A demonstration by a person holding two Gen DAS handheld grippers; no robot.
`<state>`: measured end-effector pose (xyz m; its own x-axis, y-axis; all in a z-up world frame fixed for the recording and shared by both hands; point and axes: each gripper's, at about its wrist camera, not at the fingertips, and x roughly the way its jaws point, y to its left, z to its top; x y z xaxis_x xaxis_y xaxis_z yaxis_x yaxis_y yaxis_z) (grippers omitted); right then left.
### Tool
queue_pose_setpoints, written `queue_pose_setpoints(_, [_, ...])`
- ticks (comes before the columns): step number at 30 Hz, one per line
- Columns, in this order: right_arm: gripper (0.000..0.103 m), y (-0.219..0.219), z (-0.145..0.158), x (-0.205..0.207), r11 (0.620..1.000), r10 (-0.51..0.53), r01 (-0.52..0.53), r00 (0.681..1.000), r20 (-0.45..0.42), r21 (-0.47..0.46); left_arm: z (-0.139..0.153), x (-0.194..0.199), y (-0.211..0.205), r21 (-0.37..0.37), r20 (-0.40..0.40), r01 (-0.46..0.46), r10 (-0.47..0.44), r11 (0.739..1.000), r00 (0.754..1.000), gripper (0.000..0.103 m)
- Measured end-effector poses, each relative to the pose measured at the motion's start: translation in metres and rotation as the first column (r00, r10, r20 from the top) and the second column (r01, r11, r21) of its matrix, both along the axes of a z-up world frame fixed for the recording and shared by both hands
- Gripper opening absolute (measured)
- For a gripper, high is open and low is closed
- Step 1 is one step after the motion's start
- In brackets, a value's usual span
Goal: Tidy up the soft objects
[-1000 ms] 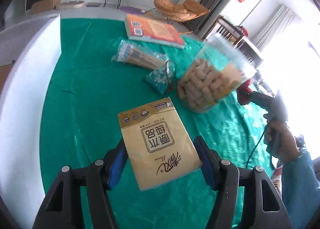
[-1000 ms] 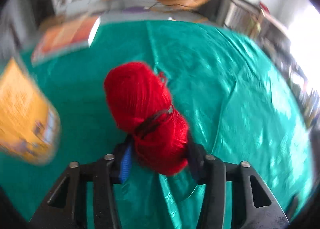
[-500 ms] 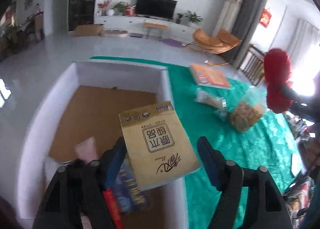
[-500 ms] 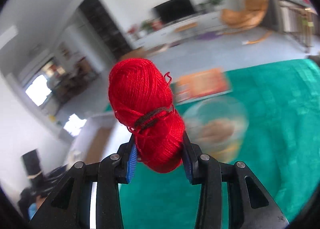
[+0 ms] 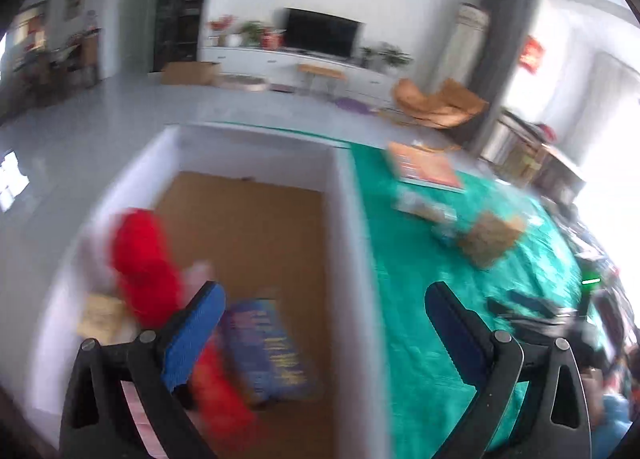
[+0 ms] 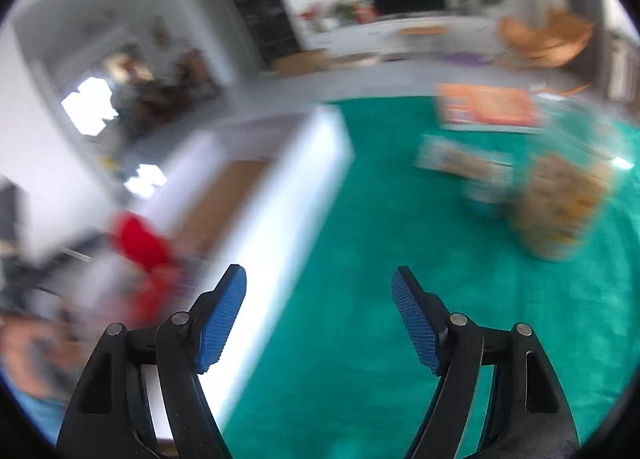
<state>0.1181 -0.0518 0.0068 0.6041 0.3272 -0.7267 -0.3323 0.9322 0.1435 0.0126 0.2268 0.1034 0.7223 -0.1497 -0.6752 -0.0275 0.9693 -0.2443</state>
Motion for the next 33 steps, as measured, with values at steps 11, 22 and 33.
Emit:
queue_pose_setpoints(11, [0.078,-0.149,-0.088,-0.011,0.901,-0.418,0.415,0.908,0.007,-0.127,-0.123,0.055,-0.221,-0.018,-0.242,0.409,-0.401,0.912,0.883,0.100])
queue_pose_setpoints(22, [0.083,-0.139,-0.086,-0.007,0.878,-0.458,0.454,0.889,0.010,-0.152,-0.176,0.133,-0.234,0.218,-0.188,0.319,-0.281,0.922,0.941,0.103])
queue_pose_setpoints(33, [0.087,-0.134,-0.085,-0.009,0.881,-0.452,0.447,0.892,0.005,-0.153,-0.177,0.134,-0.234,0.218,-0.183,0.317,-0.280,0.923,0.942,0.103])
